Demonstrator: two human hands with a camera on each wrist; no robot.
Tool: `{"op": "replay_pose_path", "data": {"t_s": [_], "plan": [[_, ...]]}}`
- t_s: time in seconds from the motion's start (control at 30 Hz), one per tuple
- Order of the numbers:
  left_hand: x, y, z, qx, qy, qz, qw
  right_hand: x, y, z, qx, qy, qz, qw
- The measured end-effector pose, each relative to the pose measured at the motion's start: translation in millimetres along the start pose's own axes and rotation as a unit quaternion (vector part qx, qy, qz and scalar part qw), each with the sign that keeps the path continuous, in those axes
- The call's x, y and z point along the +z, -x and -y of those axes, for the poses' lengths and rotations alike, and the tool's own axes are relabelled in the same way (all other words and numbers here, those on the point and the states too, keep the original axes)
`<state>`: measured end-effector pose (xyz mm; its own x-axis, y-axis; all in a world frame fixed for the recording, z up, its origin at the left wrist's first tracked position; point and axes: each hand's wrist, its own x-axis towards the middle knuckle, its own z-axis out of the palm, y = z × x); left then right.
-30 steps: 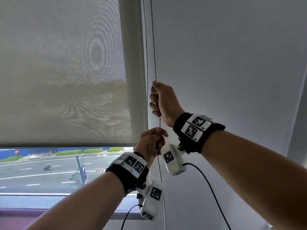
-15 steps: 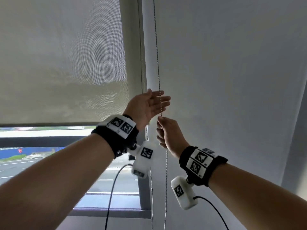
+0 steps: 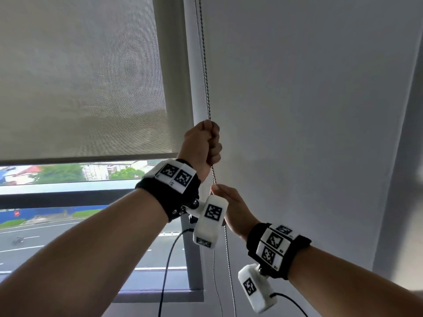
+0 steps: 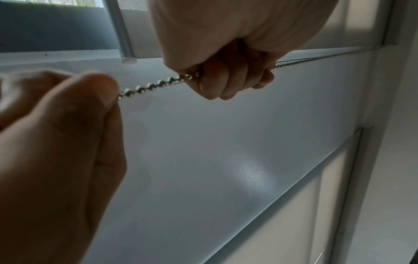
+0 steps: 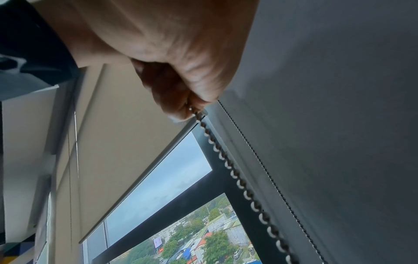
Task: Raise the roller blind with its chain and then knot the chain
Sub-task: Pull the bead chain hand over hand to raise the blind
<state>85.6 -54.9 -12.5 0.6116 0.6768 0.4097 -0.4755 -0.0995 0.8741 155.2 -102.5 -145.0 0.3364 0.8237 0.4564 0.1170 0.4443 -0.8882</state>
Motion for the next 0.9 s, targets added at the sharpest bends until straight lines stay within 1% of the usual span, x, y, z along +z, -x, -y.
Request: {"op": "replay_pose_path", "data": {"t_s": [0.07,0.17,0.27,0.37,0.43,0.53,0.63,0.73,0.8,0.87,0.9], "plan": [[-3,1,0,0.005,-0.009,-0.003,1.000,-7,0,1,-0.001,0.030,0.019,0.999],[-8,6,3,0.003,-0.009,-0.006,1.000,-16,-6,12,-0.050,0.074,0.035,0.995],[-10,12,13,-0.007,-0.006,-0.014,1.000,-21,-25,32,-0.085,0.067,0.020,0.994],[-15,19,32,-0.030,-0.012,-0.044,0.999,-20,-44,67,-0.116,0.058,-0.007,0.992],[-19,25,47,-0.049,-0.016,-0.052,0.997,-16,-54,93,-0.124,0.056,-0.006,0.991],[-26,38,67,-0.069,-0.033,-0.047,0.996,-12,-65,120,-0.124,0.052,0.020,0.991],[-31,48,79,-0.087,-0.042,-0.042,0.994,-4,-72,133,-0.094,0.020,0.044,0.994],[-32,53,84,-0.097,-0.051,-0.038,0.993,10,-74,136,-0.058,-0.012,0.035,0.998],[-29,54,84,-0.100,-0.056,-0.034,0.993,19,-74,134,-0.047,-0.014,0.013,0.999],[-30,53,81,-0.106,-0.062,-0.017,0.992,24,-73,134,-0.043,-0.014,-0.006,0.999],[-32,53,79,-0.109,-0.053,0.004,0.993,25,-73,134,-0.046,-0.016,-0.007,0.999]]}}
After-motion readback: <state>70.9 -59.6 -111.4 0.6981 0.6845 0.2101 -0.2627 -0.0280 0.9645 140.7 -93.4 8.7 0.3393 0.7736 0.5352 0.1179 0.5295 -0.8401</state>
